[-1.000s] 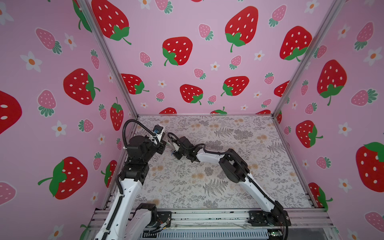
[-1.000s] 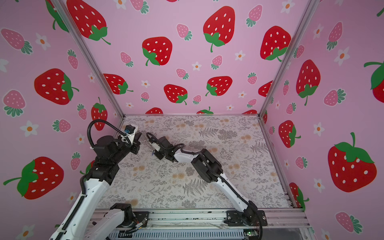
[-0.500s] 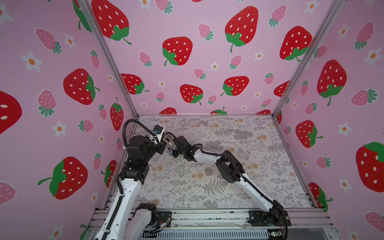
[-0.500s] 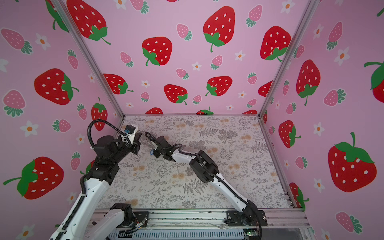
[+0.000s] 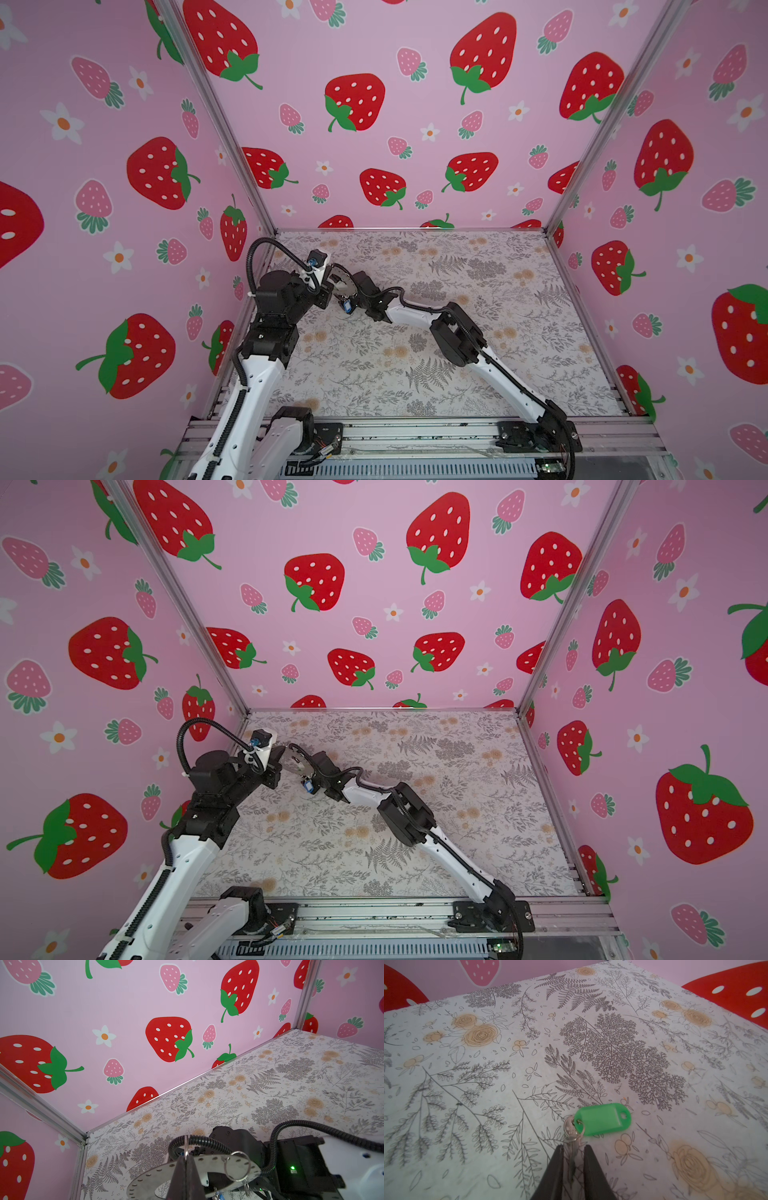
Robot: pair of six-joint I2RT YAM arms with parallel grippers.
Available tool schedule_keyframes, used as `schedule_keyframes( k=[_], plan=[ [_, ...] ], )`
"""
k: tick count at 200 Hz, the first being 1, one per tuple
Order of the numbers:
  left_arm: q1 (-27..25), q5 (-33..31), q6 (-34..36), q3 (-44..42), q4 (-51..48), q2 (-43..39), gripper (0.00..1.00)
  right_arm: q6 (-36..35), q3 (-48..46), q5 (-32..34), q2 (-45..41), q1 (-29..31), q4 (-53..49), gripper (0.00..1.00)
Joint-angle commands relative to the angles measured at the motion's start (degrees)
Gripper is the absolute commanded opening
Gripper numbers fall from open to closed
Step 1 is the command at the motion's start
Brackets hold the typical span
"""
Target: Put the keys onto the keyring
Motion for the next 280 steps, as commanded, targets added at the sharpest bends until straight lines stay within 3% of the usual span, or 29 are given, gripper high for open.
schedule_keyframes(
  k=[1,38,97,153,165,188,231,280],
  plan=[
    [0.1,1.0,-0.1,0.5,1.6,-0.4,0.0,-0.1,1.8,-0.6,2.7,0.6,-5.8,0.17],
    [0.1,1.0,-0.4,0.2,1.3,-0.7,0.0,-1.3,1.2,0.7,1.7,0.6,-9.5,0.14],
    [0.1,1.2,-0.9,0.2,1.4,-1.2,0.0,-4.7,-8.7,1.2,-4.8,0.8,-8.9,0.11],
    [0.1,1.4,-1.4,0.2,1.5,-1.4,0.0,-6.0,-21.2,1.2,-12.5,0.8,-1.3,0.11],
    [0.1,1.5,-1.5,0.1,1.6,-1.4,0.0,-5.3,-20.2,0.8,-11.8,0.8,-0.6,0.2],
    [-0.1,1.5,-1.7,0.2,1.5,-1.5,0.0,-3.4,-14.7,-0.1,-8.4,0.8,-1.5,0.25],
    [-0.2,1.4,-1.2,0.3,1.4,-1.0,0.0,-0.7,-6.7,-1.3,-3.1,0.8,-2.3,0.26],
    [-0.3,1.4,-1.2,0.4,1.5,-0.6,0.0,1.5,-0.8,1.9,1.0,0.8,-5.6,0.22]
  ],
)
